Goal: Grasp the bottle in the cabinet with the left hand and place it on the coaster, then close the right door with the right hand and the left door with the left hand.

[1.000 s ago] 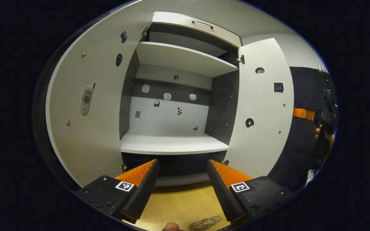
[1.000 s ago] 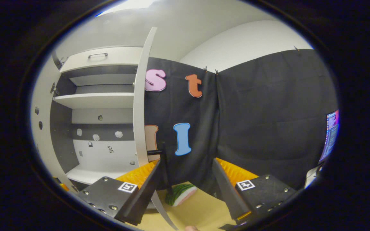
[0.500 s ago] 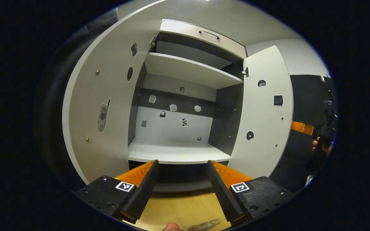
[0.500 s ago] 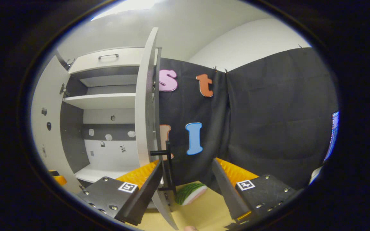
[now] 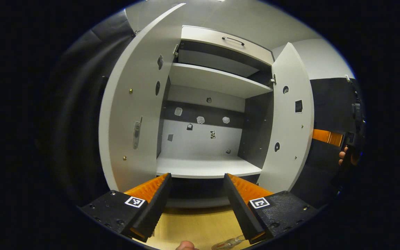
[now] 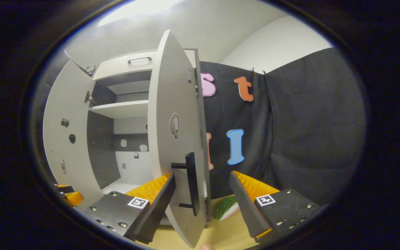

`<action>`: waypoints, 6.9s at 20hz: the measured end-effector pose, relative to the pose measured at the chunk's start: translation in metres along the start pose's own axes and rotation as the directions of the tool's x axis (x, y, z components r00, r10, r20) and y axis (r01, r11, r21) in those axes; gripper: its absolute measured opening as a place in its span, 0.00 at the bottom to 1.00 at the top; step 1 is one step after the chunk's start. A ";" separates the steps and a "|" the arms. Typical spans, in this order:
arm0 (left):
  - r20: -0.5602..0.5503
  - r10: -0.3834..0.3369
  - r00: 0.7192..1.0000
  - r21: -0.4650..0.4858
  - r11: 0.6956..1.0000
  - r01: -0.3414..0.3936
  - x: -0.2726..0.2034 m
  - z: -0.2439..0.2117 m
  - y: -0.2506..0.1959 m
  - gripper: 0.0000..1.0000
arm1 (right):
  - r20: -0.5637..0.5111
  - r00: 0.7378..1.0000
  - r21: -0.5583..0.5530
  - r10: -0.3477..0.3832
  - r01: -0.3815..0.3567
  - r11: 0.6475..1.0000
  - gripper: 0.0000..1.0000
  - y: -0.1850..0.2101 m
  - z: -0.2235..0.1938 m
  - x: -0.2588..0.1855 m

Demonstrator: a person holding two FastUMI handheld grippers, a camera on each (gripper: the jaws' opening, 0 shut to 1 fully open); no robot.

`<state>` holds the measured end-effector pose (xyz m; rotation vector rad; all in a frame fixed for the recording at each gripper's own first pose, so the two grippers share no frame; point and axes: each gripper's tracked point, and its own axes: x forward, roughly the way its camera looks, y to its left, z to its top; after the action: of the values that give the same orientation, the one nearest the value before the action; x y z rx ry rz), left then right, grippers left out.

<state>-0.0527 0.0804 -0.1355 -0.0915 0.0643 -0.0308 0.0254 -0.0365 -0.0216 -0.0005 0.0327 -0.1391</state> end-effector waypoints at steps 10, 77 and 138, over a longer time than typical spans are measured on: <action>0.022 0.095 0.995 -0.013 0.995 -0.095 -0.011 0.009 0.036 0.91 | -0.029 0.984 0.025 0.176 -0.176 0.984 0.92 0.086 -0.014 0.023; 0.039 -0.004 0.999 0.010 1.000 0.004 0.024 0.032 0.055 0.93 | -0.003 1.000 -0.032 0.019 -0.019 0.999 0.92 0.033 -0.014 -0.022; 0.114 -0.091 0.989 0.063 0.994 0.084 0.100 0.177 -0.234 0.93 | 0.090 0.980 -0.069 0.175 -0.170 0.983 0.96 -0.111 0.095 0.033</action>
<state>0.0526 -0.1397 0.0557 -0.0379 -0.0574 -0.1149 0.0457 -0.1512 0.0729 -0.0650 -0.0585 0.0358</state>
